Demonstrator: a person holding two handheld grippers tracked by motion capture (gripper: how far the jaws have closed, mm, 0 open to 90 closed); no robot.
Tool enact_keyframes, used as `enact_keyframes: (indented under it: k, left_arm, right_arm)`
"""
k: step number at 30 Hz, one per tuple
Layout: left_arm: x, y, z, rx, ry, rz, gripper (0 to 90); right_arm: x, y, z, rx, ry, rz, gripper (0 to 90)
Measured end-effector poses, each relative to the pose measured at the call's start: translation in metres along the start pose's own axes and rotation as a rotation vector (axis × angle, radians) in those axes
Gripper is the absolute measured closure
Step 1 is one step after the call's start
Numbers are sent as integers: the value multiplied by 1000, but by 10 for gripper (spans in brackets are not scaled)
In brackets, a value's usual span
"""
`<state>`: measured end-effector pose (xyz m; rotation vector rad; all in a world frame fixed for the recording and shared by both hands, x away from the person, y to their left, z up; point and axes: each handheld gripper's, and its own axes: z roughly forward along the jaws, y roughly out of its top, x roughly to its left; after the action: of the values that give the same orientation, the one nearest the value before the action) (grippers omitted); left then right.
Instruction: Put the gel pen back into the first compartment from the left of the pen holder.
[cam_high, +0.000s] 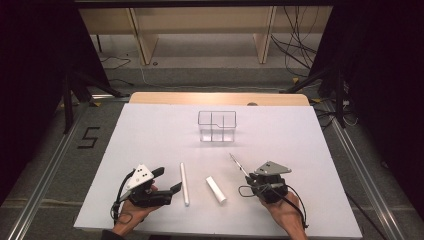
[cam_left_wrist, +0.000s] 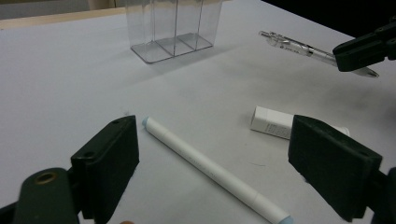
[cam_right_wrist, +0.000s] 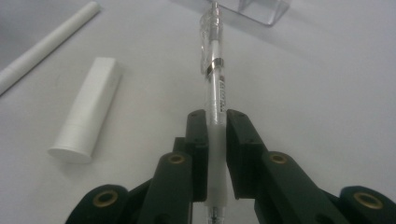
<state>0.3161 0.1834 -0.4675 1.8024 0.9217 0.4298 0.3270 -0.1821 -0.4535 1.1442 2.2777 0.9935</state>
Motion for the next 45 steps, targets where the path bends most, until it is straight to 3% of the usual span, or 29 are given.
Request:
enact_keyframes:
  k: [8, 14, 21, 27, 32, 34, 38, 45]
  left_arm:
    - [0, 1, 0, -1, -11, -13, 157]
    - [-1, 3, 1, -3, -31, -28, 157]
    - [-2, 9, 5, 15, -70, -35, 157]
    - [-4, 23, 8, 86, -115, 29, 159]
    - [-9, 40, 10, 148, -139, 110, 160]
    - [-11, 46, 11, 158, -138, 143, 160]
    - [-13, 58, 12, 164, -152, 167, 162]
    - [-27, 75, 22, 216, -203, 232, 167]
  right_arm:
    - [18, 7, -7, -29, 33, -123, 806]
    - [27, 10, -14, -49, 30, -190, 805]
    - [38, 12, -17, -70, 9, -304, 805]
    - [47, 13, -18, -76, -3, -399, 805]
    - [55, 12, -17, -84, -26, -477, 805]
    - [59, 11, -17, -94, -44, -536, 805]
    - [68, 8, -15, -99, -69, -626, 805]
    - [75, 6, -15, -112, -90, -727, 805]
